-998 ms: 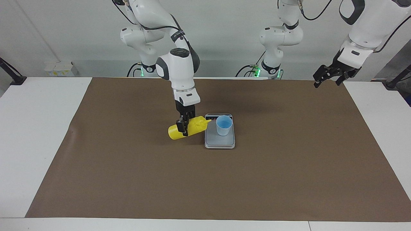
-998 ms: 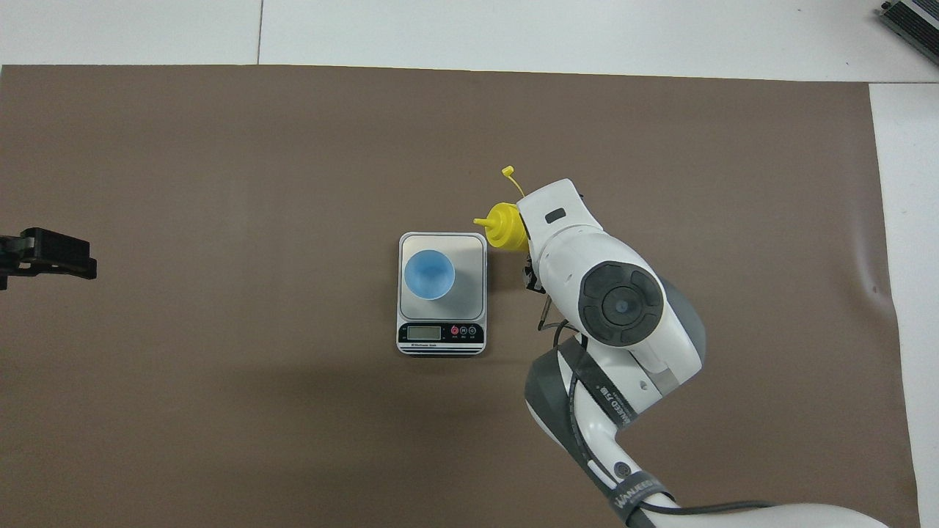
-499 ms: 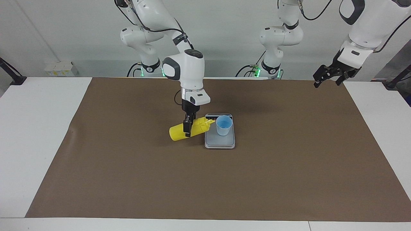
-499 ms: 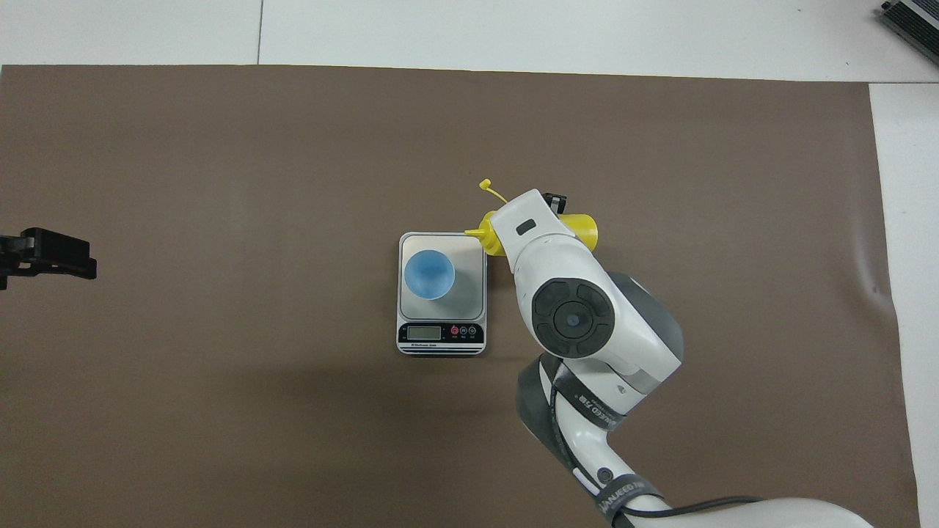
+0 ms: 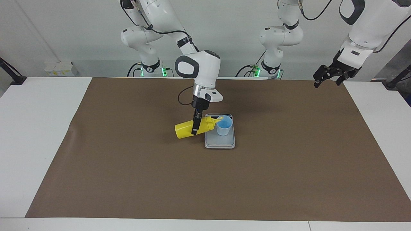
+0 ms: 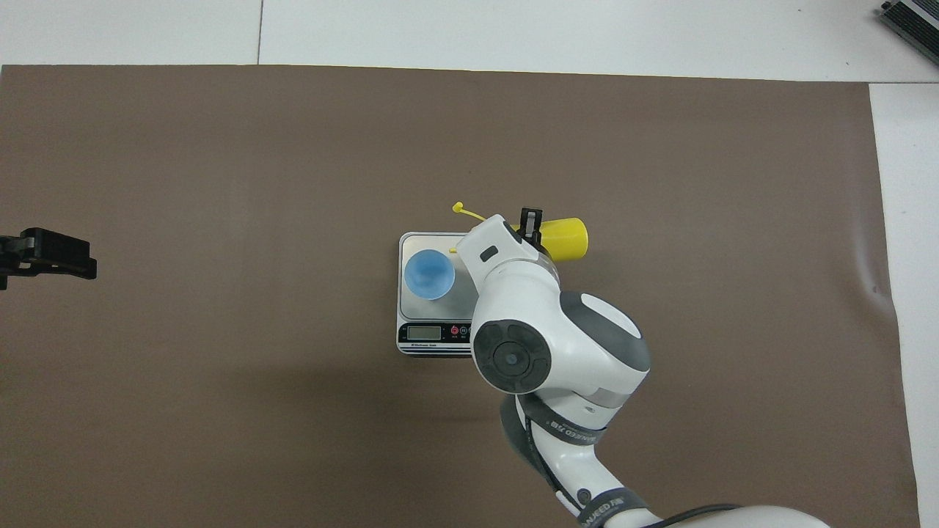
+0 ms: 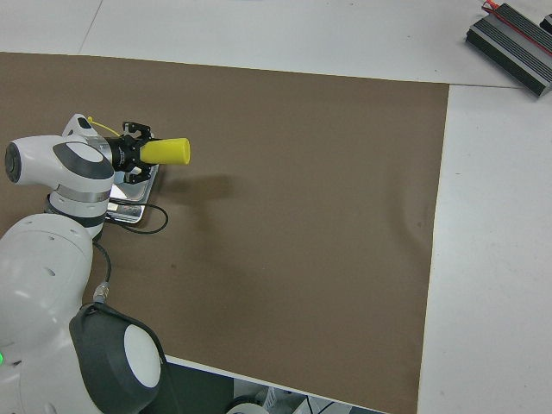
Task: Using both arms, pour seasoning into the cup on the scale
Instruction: 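Tilt the yellow bottle nozzle down into the blue cup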
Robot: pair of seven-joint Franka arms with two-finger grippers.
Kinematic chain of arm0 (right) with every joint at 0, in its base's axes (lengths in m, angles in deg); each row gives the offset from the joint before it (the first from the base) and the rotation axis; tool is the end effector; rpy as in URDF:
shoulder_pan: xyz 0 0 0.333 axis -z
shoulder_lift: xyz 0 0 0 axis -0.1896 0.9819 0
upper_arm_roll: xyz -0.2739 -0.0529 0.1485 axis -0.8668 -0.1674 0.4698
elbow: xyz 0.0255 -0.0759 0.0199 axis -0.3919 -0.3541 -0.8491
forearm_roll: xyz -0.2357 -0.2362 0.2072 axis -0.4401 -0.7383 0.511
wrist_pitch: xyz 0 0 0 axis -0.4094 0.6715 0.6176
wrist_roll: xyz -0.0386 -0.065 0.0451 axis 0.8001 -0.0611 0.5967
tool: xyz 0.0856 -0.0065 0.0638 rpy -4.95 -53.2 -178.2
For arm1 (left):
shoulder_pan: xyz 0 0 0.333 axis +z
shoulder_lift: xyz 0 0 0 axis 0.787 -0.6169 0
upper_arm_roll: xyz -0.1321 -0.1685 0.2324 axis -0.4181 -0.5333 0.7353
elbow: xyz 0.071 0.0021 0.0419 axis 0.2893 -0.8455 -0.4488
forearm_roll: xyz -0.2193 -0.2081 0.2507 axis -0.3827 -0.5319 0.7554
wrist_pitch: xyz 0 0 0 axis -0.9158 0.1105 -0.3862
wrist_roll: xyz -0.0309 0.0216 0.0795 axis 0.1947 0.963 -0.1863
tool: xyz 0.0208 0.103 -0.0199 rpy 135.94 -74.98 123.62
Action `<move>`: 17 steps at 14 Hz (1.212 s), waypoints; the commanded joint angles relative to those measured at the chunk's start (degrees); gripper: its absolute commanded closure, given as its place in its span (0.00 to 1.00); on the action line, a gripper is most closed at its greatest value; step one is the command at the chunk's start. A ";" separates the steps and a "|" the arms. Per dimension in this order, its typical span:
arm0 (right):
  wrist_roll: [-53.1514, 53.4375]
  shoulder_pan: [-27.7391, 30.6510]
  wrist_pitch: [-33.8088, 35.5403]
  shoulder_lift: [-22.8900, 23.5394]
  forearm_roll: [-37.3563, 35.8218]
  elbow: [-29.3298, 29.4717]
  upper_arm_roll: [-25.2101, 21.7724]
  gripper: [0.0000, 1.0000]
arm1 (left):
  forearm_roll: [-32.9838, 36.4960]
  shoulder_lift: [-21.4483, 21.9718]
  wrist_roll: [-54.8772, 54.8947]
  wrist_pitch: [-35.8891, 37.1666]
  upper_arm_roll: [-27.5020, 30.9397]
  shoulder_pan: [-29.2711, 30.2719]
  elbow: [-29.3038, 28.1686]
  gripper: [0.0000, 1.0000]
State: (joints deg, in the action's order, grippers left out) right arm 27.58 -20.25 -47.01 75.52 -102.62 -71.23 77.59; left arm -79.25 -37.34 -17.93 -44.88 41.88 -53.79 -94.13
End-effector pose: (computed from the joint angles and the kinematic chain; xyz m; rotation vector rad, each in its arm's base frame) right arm 0.5143 0.3450 0.3713 1.8201 1.7513 0.3309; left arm 0.5207 -0.0130 0.6188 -3.1349 -0.1062 0.0800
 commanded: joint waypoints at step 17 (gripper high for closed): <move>33.72 -6.70 9.79 -3.43 -42.38 -8.05 0.32 0.80 | -0.87 1.18 0.08 -0.21 0.11 0.30 -1.09 0.00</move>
State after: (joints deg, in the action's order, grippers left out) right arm 58.40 -26.87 -39.36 73.92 -141.02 -77.68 77.63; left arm -79.25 -37.34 -17.93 -44.88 41.88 -53.79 -94.13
